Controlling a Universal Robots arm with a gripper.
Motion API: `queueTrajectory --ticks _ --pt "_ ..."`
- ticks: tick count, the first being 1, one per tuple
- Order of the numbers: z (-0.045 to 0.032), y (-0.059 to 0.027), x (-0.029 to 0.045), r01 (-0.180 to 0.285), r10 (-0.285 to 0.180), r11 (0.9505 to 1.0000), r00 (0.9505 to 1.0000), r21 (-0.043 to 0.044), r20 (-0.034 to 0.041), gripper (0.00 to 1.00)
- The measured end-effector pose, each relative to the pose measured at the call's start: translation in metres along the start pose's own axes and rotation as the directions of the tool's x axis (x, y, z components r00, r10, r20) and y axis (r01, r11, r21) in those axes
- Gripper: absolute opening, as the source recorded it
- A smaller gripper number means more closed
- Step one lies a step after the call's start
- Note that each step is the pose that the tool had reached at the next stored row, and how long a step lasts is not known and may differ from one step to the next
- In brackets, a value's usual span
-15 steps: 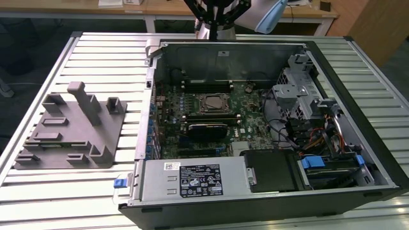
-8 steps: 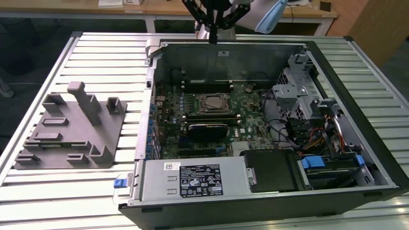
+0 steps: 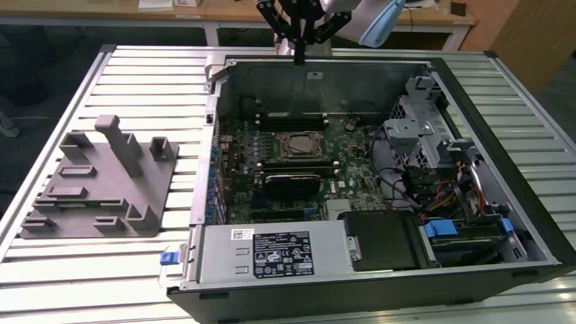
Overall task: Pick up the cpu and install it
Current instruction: 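Install the first cpu locking lever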
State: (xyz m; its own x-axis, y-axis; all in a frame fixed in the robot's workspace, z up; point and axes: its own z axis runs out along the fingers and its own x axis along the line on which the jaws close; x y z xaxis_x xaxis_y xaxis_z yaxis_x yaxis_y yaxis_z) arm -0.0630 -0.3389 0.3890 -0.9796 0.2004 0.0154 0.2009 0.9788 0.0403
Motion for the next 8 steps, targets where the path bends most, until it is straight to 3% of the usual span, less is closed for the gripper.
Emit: queueTrajectory --ticks 8 --pt "0.0029 -0.0001 0.0000 0.000 0.000 1.0000 1.0000 0.0001 0.0000 0.11"
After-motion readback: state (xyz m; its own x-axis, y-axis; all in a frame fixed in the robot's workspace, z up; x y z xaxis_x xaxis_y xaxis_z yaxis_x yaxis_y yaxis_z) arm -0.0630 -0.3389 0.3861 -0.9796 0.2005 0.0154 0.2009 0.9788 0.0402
